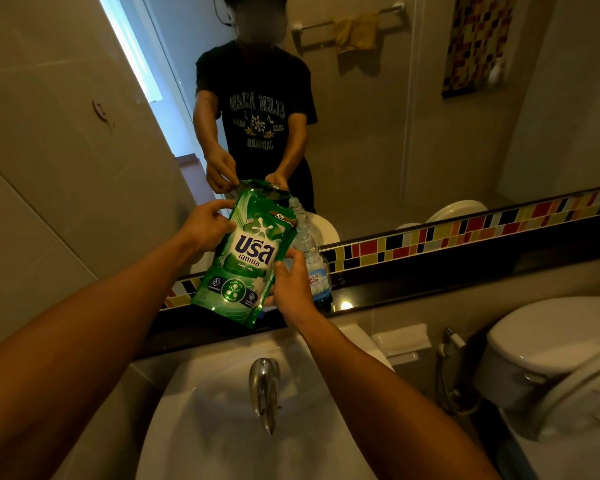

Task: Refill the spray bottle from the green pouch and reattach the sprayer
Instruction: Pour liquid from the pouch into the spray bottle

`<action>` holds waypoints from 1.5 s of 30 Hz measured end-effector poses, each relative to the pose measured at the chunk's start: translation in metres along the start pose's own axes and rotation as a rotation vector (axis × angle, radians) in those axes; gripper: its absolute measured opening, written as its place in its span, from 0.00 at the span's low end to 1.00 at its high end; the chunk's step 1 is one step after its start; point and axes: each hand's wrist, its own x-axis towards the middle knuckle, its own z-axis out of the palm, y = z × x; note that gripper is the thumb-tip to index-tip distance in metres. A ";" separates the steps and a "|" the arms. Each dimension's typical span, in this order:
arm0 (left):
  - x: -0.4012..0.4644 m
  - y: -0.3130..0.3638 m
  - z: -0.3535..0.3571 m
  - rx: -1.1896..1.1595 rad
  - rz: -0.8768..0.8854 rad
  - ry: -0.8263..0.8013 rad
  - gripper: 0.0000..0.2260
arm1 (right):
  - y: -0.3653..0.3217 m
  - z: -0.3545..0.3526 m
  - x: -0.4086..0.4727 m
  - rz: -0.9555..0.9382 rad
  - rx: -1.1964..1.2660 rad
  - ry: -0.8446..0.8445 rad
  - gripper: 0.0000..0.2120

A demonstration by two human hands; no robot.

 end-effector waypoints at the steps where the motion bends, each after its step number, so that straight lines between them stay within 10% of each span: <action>1: 0.000 0.000 0.000 0.005 0.001 0.001 0.23 | 0.000 0.001 0.000 0.000 0.008 0.000 0.14; 45: 0.003 0.013 -0.011 0.089 -0.005 -0.025 0.22 | -0.004 0.008 -0.003 -0.017 0.004 -0.001 0.11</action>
